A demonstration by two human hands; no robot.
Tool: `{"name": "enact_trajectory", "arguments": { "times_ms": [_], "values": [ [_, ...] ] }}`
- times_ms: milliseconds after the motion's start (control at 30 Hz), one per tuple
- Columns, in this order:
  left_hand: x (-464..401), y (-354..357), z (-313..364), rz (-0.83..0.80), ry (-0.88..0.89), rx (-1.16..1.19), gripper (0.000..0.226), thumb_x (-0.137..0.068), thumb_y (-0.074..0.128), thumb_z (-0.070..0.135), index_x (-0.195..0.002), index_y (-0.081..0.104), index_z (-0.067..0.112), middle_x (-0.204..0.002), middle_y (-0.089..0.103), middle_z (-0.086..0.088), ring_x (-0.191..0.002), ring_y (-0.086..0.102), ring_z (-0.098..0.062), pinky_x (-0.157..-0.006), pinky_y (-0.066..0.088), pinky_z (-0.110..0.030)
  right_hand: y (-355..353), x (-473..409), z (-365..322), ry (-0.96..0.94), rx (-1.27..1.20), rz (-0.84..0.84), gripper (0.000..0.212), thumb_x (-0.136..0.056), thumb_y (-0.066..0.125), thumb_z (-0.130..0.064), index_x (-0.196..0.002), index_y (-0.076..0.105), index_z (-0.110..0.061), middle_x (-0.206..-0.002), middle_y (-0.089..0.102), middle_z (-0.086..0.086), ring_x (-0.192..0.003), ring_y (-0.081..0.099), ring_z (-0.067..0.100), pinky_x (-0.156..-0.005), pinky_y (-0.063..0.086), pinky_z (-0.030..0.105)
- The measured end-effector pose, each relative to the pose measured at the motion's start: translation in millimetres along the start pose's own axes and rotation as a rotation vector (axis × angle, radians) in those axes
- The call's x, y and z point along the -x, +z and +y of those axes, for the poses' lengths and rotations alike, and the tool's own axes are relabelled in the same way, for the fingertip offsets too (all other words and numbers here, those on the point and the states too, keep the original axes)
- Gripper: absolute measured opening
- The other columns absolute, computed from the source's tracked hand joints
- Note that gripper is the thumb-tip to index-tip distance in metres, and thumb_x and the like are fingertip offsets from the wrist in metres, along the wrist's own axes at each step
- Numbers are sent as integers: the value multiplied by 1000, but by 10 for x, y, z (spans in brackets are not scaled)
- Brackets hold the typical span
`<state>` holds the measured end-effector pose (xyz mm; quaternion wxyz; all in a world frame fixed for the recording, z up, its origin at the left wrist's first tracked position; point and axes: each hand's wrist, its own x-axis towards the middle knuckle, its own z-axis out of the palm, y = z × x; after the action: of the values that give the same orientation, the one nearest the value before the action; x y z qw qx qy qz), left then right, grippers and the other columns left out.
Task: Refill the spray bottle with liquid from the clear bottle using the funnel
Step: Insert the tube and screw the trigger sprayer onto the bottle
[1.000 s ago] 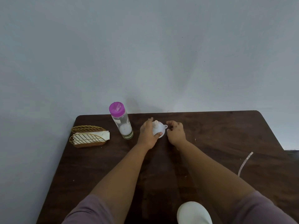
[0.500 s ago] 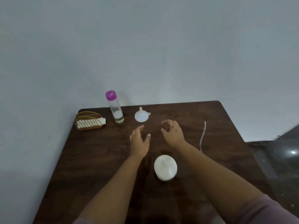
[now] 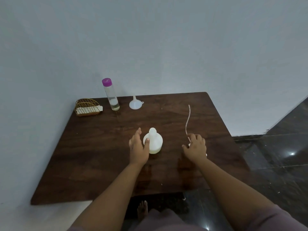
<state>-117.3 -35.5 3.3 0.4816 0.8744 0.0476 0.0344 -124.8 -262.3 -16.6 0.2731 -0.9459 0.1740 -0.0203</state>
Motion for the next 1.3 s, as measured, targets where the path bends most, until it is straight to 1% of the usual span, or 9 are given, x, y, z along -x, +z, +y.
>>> {"name": "enact_trajectory", "arguments": {
  "times_ms": [133, 233, 433, 533, 700, 867, 1067, 1200, 1300],
  "values": [
    [104, 20, -24, -50, -28, -83, 77, -92, 63, 26, -153, 18, 17, -156, 31, -4, -147, 16, -28, -116, 23, -45, -7, 64, 202, 12, 246, -214, 79, -79, 69, -48, -145, 29, -30, -155, 22, 6, -144, 13, 31, -111, 27, 50],
    [161, 27, -56, -77, -32, -108, 81, -90, 66, 25, -154, 17, 15, -158, 27, -4, -147, 13, -29, -116, 20, -43, 28, 100, 241, -4, 360, -319, 83, -81, 66, -51, -149, 20, -36, -159, 12, 10, -147, 3, 33, -114, 20, 51],
    [187, 2, -39, -84, -27, -137, 82, -89, 66, 24, -153, 16, 16, -158, 26, -4, -147, 12, -29, -116, 20, -43, 79, 184, 318, -16, 464, -371, 66, -83, 65, -43, -140, 34, -30, -142, 35, 5, -134, 30, 27, -106, 31, 45],
    [192, -10, -16, -94, -27, -142, 83, -89, 66, 24, -154, 16, 17, -158, 24, -3, -147, 11, -30, -115, 24, -45, 109, 244, 342, -59, 477, -316, 53, -89, 56, -31, -138, 38, -25, -135, 38, 6, -126, 36, 27, -101, 34, 42],
    [196, -15, -1, -102, -39, -155, 83, -89, 67, 25, -154, 15, 18, -159, 22, -4, -148, 10, -29, -114, 25, -45, 173, 371, 330, -132, 418, -270, 34, -90, 54, -28, -123, 48, -26, -123, 46, 4, -118, 41, 25, -95, 37, 38],
    [186, -21, 36, -123, -40, -161, 83, -89, 67, 25, -154, 15, 18, -159, 21, -3, -148, 9, -30, -115, 25, -46, 81, 439, 207, -151, 250, -272, 51, -80, 71, -32, -125, 48, -26, -116, 49, 5, -115, 44, 26, -91, 43, 38],
    [105, -95, 117, -127, -50, -146, 85, -89, 67, 24, -155, 13, 19, -160, 19, -4, -149, 8, -31, -116, 24, -47, -268, 436, -203, -197, -218, -22, 27, -79, 72, -21, -92, 49, -27, -96, 58, 1, -89, 58, 20, -68, 44, 28],
    [44, -162, 109, -153, -44, -157, 85, -89, 67, 25, -155, 14, 18, -160, 20, -4, -149, 10, -32, -116, 22, -45, -663, 452, -442, -153, -411, 33, 30, -81, 74, -28, -95, 49, -21, -87, 57, -7, -76, 59, 13, -57, 46, 21],
    [-22, -182, 145, -141, -64, -129, 82, -89, 67, 24, -154, 17, 20, -158, 28, -2, -147, 17, -28, -116, 25, -44, -834, 492, -534, -65, -551, 41, 32, -81, 73, -36, -98, 51, -20, -90, 60, -3, -78, 63, 14, -63, 53, 25]
  ]
}}
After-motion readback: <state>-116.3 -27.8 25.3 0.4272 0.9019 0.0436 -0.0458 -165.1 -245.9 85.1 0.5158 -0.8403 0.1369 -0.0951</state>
